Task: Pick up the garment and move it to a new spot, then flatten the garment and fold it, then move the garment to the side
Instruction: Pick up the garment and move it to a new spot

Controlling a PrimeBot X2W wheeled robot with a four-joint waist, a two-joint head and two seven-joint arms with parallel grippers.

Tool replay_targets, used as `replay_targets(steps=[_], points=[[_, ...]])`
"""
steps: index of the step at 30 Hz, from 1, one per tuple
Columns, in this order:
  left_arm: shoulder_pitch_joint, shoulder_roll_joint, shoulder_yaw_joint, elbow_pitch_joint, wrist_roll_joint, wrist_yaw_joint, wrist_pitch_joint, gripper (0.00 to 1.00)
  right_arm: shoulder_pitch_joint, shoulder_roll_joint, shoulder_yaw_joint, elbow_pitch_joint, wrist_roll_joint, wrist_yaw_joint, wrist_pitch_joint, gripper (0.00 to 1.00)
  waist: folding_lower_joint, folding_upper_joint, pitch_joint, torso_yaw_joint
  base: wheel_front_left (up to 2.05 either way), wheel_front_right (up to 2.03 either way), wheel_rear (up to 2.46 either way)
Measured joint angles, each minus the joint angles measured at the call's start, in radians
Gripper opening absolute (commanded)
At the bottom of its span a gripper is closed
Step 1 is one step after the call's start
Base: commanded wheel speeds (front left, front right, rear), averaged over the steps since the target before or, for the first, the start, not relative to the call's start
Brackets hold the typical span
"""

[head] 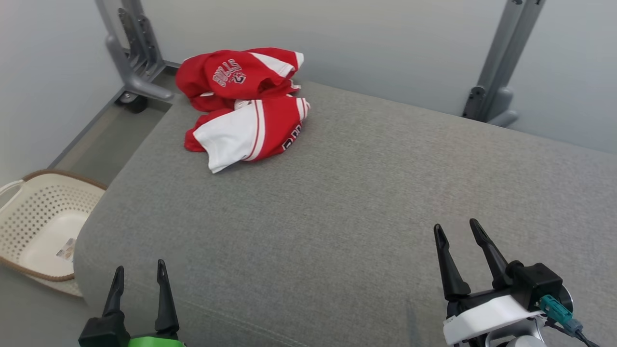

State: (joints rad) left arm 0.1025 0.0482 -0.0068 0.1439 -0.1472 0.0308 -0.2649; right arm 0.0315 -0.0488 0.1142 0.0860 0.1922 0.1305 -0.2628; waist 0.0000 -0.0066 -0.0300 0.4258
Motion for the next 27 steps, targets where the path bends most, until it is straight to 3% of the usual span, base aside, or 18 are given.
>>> replay_targets(steps=[9, 18, 23, 27], points=[[0.010, 0.000, -0.003, -0.024, -0.011, 0.013, 0.000, 1.00, -0.013, 0.001, 0.012, 0.008, 0.000, 0.000, 0.000, 1.00, 0.0000, 0.0000, 0.007, 0.079, 0.00, 0.00, 0.00], [-0.030, 0.000, -0.007, -0.024, 0.000, 0.004, 0.000, 1.00, -0.012, 0.001, -0.008, -0.001, -0.016, 0.000, 0.000, 1.00, 0.0000, 0.0000, 0.033, 0.067, 0.00, 0.00, 0.00], [-0.113, 0.003, -0.002, -0.023, 0.013, -0.014, 0.000, 1.00, -0.030, 0.001, -0.010, -0.010, -0.039, 0.000, 0.000, 1.00, 0.0000, 0.0000, 0.065, 0.049, 0.00, 0.00, 0.00], [-0.286, 0.039, 0.014, 0.020, 0.010, -0.053, 0.000, 1.00, -0.071, 0.001, -0.016, -0.024, -0.078, 0.000, 0.000, 1.00, 0.0000, 0.0000, 0.120, 0.022, 0.00, 0.00, 0.00]])
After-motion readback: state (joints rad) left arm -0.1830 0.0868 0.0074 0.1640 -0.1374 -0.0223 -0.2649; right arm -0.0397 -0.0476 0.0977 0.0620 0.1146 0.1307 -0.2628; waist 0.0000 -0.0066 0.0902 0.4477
